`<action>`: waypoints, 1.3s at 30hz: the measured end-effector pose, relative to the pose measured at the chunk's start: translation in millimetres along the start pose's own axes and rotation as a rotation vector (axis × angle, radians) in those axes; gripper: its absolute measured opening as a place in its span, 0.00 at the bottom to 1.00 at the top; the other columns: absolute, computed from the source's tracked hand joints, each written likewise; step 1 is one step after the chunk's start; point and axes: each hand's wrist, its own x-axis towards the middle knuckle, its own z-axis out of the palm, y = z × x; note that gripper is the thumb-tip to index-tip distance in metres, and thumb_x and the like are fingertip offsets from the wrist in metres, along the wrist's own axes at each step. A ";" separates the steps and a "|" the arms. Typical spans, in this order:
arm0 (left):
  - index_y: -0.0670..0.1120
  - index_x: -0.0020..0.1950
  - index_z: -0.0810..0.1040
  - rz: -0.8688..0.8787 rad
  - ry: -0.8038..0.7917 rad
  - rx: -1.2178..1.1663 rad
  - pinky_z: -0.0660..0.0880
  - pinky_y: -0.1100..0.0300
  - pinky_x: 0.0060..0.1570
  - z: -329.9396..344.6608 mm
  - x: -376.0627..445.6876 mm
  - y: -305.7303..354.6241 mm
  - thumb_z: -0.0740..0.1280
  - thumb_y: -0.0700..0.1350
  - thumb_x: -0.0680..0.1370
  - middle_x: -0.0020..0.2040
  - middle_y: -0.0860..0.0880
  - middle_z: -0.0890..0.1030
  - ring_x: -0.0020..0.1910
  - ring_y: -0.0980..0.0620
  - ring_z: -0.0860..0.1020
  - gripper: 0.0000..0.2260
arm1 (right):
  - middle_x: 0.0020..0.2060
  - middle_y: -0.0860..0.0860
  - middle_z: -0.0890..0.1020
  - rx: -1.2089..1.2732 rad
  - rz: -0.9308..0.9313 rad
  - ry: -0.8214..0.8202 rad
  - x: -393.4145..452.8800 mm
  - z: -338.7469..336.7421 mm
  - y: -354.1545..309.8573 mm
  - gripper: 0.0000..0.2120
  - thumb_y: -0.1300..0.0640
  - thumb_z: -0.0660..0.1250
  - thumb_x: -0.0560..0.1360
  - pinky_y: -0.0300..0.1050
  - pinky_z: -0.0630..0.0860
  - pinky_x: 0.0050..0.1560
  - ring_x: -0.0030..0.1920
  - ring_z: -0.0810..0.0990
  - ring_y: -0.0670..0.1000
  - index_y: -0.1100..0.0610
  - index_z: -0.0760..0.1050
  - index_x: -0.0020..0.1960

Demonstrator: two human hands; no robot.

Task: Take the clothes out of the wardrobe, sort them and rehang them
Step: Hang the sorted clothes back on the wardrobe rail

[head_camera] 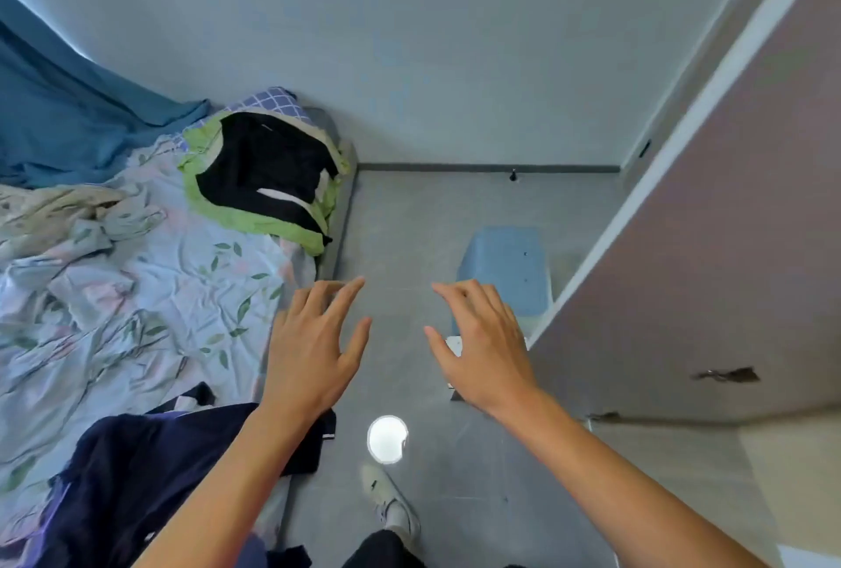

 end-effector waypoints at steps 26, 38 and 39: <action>0.55 0.77 0.72 -0.374 0.100 0.070 0.72 0.49 0.56 -19.1 181.3 -240.8 0.59 0.59 0.83 0.65 0.54 0.76 0.65 0.48 0.73 0.23 | 0.69 0.45 0.73 -0.028 -0.259 -0.149 355.5 154.3 -108.5 0.27 0.39 0.61 0.80 0.53 0.73 0.66 0.70 0.70 0.51 0.49 0.70 0.75; 0.58 0.79 0.68 -0.524 0.104 0.055 0.73 0.48 0.59 -6.8 394.1 -265.5 0.55 0.64 0.83 0.63 0.58 0.76 0.66 0.51 0.70 0.26 | 0.69 0.46 0.74 0.009 -0.330 -0.215 569.6 180.6 -56.6 0.26 0.41 0.66 0.80 0.52 0.75 0.64 0.70 0.71 0.50 0.50 0.71 0.75; 0.58 0.80 0.67 -0.529 0.105 0.059 0.73 0.48 0.60 -5.0 405.8 -266.2 0.55 0.64 0.83 0.62 0.58 0.75 0.65 0.51 0.70 0.26 | 0.69 0.45 0.74 0.023 -0.327 -0.217 582.8 182.3 -55.2 0.26 0.41 0.67 0.80 0.52 0.75 0.64 0.70 0.71 0.50 0.50 0.71 0.75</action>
